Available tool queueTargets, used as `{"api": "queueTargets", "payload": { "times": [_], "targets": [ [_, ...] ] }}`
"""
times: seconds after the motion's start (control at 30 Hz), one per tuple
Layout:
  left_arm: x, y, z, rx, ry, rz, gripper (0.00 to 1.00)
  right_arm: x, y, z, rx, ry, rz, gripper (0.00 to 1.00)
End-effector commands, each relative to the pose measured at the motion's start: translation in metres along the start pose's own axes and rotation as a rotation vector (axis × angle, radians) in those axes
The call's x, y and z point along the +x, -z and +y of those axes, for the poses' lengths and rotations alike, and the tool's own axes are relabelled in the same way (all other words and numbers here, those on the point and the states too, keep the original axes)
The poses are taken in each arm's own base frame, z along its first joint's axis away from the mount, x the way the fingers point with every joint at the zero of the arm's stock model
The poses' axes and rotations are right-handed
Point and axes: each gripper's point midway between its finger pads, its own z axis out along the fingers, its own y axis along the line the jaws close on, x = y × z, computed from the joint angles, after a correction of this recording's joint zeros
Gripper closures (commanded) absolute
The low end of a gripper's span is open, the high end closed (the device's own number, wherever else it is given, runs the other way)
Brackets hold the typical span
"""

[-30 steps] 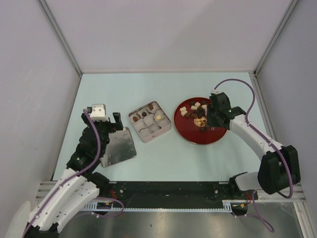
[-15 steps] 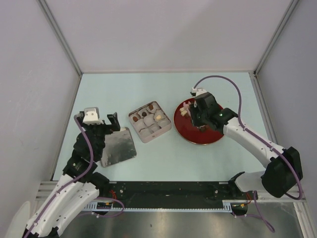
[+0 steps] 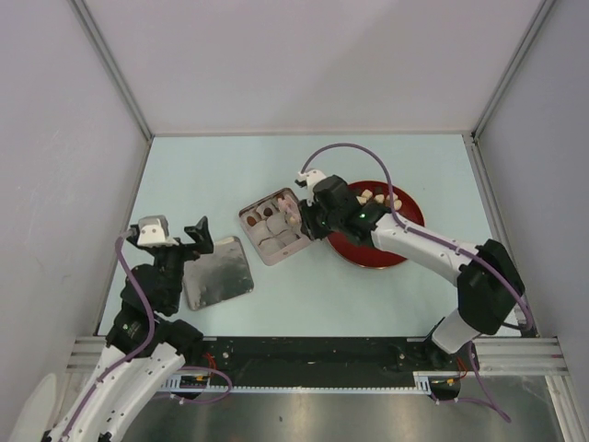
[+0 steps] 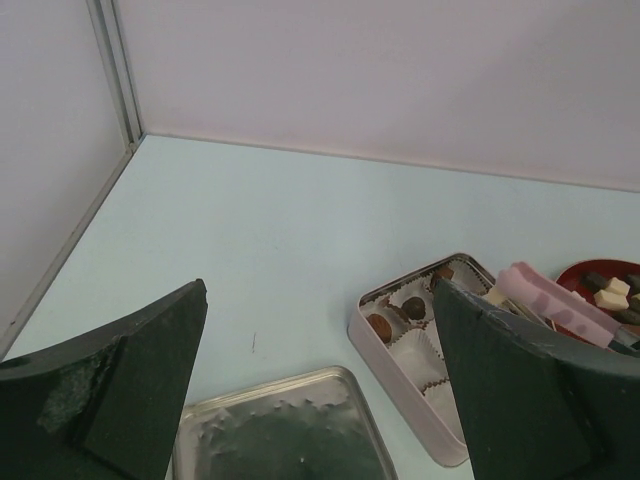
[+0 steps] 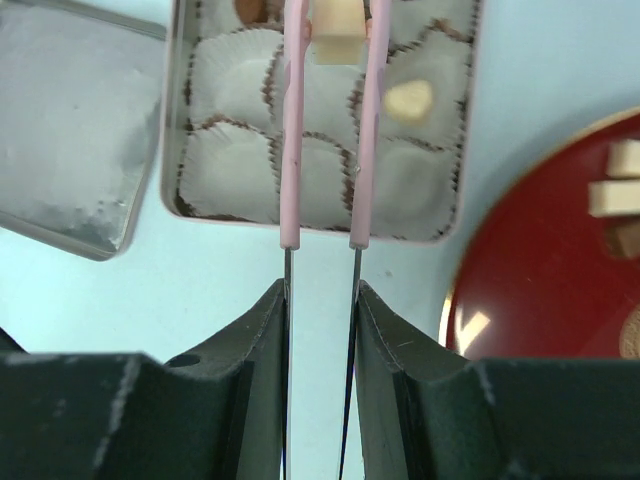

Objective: Pack the chocolate

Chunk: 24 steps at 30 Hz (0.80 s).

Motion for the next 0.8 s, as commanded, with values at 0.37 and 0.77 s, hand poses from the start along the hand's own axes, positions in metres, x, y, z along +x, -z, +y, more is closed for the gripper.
{"api": "queueTargets", "payload": {
  "times": [0.37,0.77],
  "targets": [
    [0.006,-0.006,0.001,-0.008,-0.030,-0.013,0.00,-0.005,-0.041,0.035,-0.089,0.055,-0.018,0.99],
    [0.010,-0.008,-0.001,-0.001,-0.043,-0.003,0.00,0.022,-0.049,0.024,-0.001,0.067,0.071,0.89]
  ]
}}
